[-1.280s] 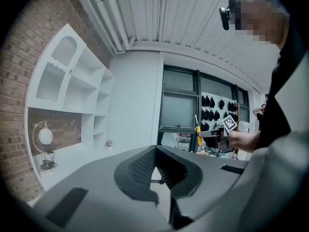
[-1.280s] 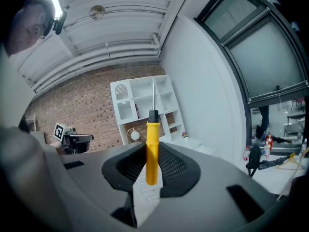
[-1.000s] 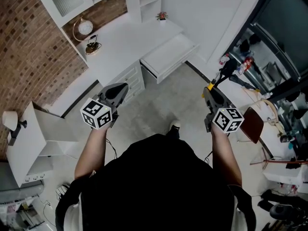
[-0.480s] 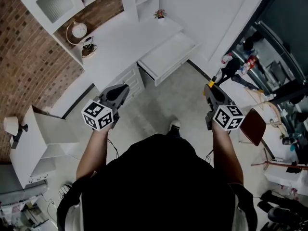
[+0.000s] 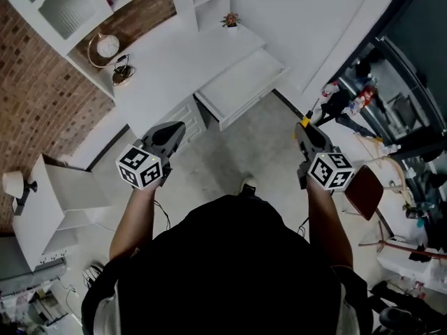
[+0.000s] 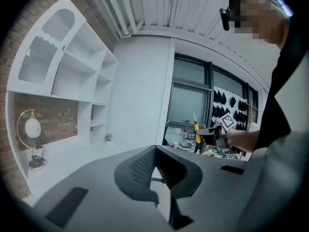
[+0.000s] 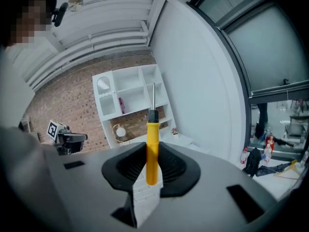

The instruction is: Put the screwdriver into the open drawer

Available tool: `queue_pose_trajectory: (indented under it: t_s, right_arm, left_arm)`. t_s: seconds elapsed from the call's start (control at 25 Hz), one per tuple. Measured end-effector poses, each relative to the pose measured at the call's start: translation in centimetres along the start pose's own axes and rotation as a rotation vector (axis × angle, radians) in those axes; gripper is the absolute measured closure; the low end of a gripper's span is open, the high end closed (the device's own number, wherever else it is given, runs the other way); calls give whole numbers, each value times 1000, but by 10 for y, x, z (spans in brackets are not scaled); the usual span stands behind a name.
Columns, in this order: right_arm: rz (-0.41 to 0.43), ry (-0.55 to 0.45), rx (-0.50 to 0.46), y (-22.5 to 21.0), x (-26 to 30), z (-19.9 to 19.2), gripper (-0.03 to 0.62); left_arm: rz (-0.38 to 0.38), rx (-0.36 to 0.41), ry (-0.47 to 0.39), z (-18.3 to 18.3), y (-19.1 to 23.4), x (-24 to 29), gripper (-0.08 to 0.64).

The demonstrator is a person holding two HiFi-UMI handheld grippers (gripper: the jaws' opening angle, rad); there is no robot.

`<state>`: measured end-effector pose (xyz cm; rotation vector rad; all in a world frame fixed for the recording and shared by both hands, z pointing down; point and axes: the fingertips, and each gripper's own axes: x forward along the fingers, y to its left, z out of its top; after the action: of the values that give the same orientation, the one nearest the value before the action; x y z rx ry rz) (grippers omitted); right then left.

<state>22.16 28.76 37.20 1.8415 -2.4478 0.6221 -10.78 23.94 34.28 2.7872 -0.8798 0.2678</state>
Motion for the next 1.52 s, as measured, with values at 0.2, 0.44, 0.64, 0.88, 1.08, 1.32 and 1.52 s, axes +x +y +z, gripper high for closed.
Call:
queue_pose_trajectory:
  t_s: [0.2,0.44,0.64,0.88,1.08,1.32,1.52]
  right_arm:
    - [9,10,-5,-20,26,12,509]
    - [32,28,-13,-42,50,28,509]
    - [44,40,-8,-59,67,36,509]
    - [63,52,-4,-73,84,41,509]
    - [106,61,-9,-74,98,50,509]
    - [125,77,-21,-86,114,56,509]
    - [140,96,-40,-93,124,59,509]
  left_arm:
    - [15,-13,6,6,13,26,543]
    - [37,-27,1,17,23,52,543]
    - [52,-38,-2,21,29,71,543]
    - [72,-45,5,24,34,84,543]
    - [95,-49,2,30,43,91,543]
    - [107,-59,-12,34,51,108,543]
    - [121,-70,-16,33,55,118,543]
